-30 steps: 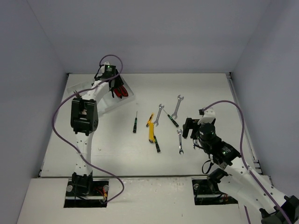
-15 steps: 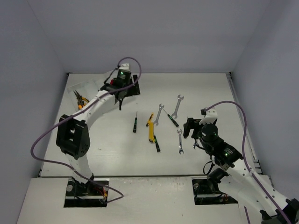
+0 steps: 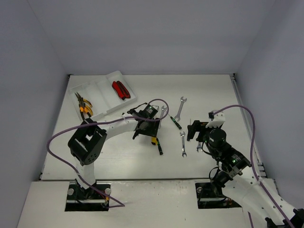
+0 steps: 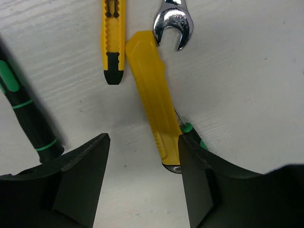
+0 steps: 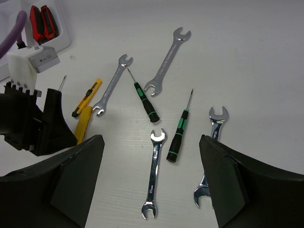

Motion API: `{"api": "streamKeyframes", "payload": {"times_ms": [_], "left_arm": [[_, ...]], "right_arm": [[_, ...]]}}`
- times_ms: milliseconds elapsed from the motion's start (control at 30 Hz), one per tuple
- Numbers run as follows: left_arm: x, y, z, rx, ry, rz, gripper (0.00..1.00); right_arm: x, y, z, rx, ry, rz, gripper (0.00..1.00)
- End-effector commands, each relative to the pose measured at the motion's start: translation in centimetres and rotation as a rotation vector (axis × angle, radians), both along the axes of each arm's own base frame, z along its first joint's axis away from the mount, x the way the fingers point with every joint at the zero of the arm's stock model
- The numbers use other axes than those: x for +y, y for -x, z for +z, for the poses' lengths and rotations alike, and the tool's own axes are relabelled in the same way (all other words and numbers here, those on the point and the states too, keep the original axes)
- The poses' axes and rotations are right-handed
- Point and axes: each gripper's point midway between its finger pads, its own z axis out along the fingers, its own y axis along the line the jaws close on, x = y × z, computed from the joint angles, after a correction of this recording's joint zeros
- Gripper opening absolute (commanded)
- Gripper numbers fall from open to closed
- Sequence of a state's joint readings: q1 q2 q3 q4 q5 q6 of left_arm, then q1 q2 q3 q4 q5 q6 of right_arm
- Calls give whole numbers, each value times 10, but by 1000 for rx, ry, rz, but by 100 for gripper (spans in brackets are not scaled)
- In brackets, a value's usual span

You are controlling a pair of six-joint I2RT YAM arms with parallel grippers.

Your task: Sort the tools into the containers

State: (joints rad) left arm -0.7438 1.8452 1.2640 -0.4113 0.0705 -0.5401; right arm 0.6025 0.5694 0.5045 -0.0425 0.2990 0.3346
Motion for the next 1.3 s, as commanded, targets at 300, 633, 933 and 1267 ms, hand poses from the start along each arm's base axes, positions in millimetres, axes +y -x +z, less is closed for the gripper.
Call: {"api": "streamKeyframes", "payload": {"times_ms": [300, 633, 933, 1267], "left_arm": [[-27, -7, -10, -10, 69, 26, 53], [-16, -4, -18, -2, 24, 57, 27], [-3, -11, 16, -86, 5, 63, 0], [24, -62, 119, -306, 126, 191, 0]], "right_arm": [[3, -5, 8, -29, -35, -7, 79], [4, -6, 6, -21, -27, -7, 79], [3, -6, 5, -18, -24, -9, 79], [3, -5, 9, -29, -38, -9, 79]]}}
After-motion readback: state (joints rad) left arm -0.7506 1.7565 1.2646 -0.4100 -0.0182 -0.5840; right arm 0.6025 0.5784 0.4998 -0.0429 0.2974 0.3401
